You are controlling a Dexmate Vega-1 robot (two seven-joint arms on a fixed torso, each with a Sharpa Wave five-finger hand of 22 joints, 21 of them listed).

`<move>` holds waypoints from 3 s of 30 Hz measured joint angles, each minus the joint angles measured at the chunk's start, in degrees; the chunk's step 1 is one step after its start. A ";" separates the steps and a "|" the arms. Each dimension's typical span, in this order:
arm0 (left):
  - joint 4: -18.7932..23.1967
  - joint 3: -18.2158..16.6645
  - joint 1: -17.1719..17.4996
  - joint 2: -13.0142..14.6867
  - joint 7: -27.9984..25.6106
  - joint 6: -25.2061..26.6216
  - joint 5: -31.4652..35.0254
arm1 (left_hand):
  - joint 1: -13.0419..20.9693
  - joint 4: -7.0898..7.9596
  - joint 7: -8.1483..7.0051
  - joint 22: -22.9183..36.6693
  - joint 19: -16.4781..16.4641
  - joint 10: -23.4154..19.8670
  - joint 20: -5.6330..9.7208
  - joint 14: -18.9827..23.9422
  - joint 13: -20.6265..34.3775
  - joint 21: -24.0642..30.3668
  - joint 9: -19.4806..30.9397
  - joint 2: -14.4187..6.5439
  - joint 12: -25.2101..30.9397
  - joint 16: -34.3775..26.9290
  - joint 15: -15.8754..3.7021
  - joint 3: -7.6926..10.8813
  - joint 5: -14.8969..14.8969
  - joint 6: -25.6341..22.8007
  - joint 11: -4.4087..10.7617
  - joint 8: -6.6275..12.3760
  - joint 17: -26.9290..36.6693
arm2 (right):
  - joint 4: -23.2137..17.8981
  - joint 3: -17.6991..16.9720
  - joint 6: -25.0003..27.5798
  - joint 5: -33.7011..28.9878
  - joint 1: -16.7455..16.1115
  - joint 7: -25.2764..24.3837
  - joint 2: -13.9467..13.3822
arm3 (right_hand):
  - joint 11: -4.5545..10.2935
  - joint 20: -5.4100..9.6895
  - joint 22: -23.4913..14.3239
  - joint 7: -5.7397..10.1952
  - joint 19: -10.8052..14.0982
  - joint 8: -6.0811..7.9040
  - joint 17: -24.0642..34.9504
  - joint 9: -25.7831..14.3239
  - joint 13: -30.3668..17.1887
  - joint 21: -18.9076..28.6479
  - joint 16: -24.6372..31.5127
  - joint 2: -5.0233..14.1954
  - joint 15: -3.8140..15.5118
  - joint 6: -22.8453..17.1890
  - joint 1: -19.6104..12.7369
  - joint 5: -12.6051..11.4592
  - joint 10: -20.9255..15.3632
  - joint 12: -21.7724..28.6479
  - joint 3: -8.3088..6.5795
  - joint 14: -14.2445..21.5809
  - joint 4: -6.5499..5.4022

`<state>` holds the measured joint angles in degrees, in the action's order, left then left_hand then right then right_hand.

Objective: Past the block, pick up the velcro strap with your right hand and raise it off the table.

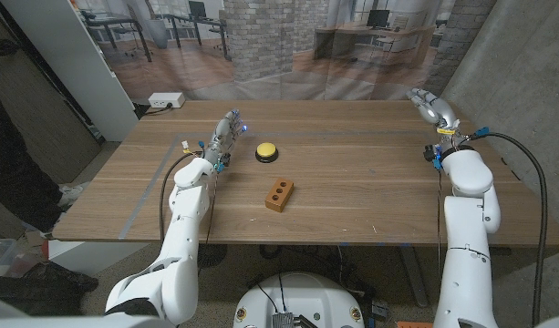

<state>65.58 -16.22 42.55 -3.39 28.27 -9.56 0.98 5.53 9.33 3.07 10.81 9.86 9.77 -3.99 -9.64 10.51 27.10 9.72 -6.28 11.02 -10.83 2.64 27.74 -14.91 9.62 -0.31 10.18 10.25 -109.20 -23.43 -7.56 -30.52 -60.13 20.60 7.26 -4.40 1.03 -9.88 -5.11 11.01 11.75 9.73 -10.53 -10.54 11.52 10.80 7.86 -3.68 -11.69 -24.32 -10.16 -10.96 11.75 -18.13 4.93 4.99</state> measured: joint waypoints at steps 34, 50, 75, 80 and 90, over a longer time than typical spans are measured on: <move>-3.24 -0.46 -1.94 -0.17 0.83 -1.73 0.23 | -0.30 0.15 0.00 -0.02 0.00 0.00 0.00 0.00 0.00 -0.43 0.00 0.31 -0.01 0.00 0.00 0.15 0.00 0.00 0.00 0.00 0.00 | -7.92 -2.48 2.97 -5.16 -3.66 -1.03 2.79 | 0.00 0.52 0.00 -0.31 0.52 0.00 0.00 0.00 0.01 0.00 0.00 0.30 0.73 -1.33 -0.30 0.00 -1.44 0.00 -0.23 1.34 0.71; -3.70 -0.63 -2.25 -0.27 1.08 -2.14 0.27 | -0.30 -0.08 0.00 -0.02 0.00 0.00 0.00 0.00 0.00 -0.43 0.00 0.31 -0.03 0.00 0.00 0.38 0.00 0.00 0.00 0.00 0.00 | -12.07 -3.55 4.05 -7.22 -5.54 -1.26 4.14 | 0.30 0.62 0.00 -0.30 0.62 0.00 0.00 0.00 0.01 0.00 0.00 0.21 0.52 -1.74 -1.00 0.00 -1.74 0.00 -0.40 1.54 1.36; -4.75 -0.86 -2.80 -0.35 1.37 -2.64 0.27 | -0.53 0.16 0.00 -0.03 0.00 0.00 0.00 0.00 0.00 -0.84 0.00 0.54 -0.04 0.00 0.00 0.62 0.00 0.00 0.00 0.00 0.00 | -18.14 -4.30 6.75 -15.22 -8.50 -2.13 6.96 | 0.31 0.62 -0.01 -0.51 0.61 0.00 0.00 0.00 0.02 0.00 0.00 0.21 0.52 -1.94 -1.00 0.00 -1.73 0.00 -0.63 1.53 1.58; -4.94 -0.92 -2.91 -0.35 1.42 -2.71 0.27 | -0.53 0.16 0.00 -0.03 0.00 0.00 0.00 0.00 0.00 -0.84 0.00 0.54 -0.04 0.00 0.00 0.62 0.00 0.00 0.00 0.00 0.00 | -19.50 -4.32 7.62 -17.55 -9.02 -2.14 7.59 | 0.30 0.62 0.00 -0.20 0.61 0.00 0.00 0.00 0.02 0.00 0.00 0.22 0.52 -2.25 -1.01 0.00 -1.73 0.00 -0.60 1.53 1.61; -5.50 -1.00 -3.28 -0.35 1.52 -2.90 0.28 | -0.53 0.16 0.00 -0.03 0.00 0.00 0.00 0.00 0.00 -1.05 0.00 0.54 -0.04 0.00 0.00 0.62 0.00 0.00 0.00 0.00 0.00 | -22.12 -4.39 9.80 -22.55 -10.01 -1.70 8.99 | 0.38 1.03 0.00 -0.20 1.02 0.00 0.00 0.00 0.02 0.00 0.00 0.51 0.83 -2.24 -1.29 0.00 -1.87 0.00 -0.62 1.84 2.06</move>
<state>60.08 -17.22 39.27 -3.74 29.79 -12.46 1.26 5.00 9.49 3.06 10.78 9.86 9.77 -3.99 -9.64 10.51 26.05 9.72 -5.74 10.98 -10.83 2.64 28.36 -14.91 9.62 -0.31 10.18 10.25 -131.32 -27.82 2.24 -53.07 -70.14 18.90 16.26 -4.02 2.05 -9.89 -5.32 12.03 11.75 9.73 -10.52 -10.52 11.52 10.80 8.37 -2.85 -13.93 -25.61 -10.16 -12.83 11.75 -18.75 6.77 7.04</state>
